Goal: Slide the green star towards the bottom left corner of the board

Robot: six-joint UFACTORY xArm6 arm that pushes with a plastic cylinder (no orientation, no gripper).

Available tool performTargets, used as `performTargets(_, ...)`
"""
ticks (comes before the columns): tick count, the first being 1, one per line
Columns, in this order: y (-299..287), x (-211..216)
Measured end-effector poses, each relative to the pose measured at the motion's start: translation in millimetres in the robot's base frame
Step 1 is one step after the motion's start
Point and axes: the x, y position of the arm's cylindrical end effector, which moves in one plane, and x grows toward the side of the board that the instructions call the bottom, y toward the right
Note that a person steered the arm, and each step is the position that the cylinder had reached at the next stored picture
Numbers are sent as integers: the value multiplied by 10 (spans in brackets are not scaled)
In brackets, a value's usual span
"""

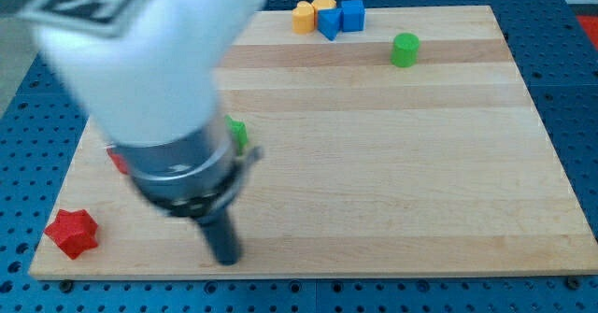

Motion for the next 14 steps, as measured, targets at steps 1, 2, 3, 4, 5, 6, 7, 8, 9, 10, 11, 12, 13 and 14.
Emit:
performTargets(1, 275, -388)
performTargets(2, 438, -811)
performTargets(3, 524, -1235)
performTargets(4, 429, -1474)
performTargets(5, 213, -1608)
performTargets(6, -153, -1637)
performTargets(7, -508, -1524)
performTargets(8, -834, -1396)
performTargets(9, -1038, -1263)
performTargets(10, -849, -1241)
performTargets(11, -533, -1241)
performTargets(12, -489, -1143)
performTargets(13, -489, -1018)
performTargets(14, -527, -903)
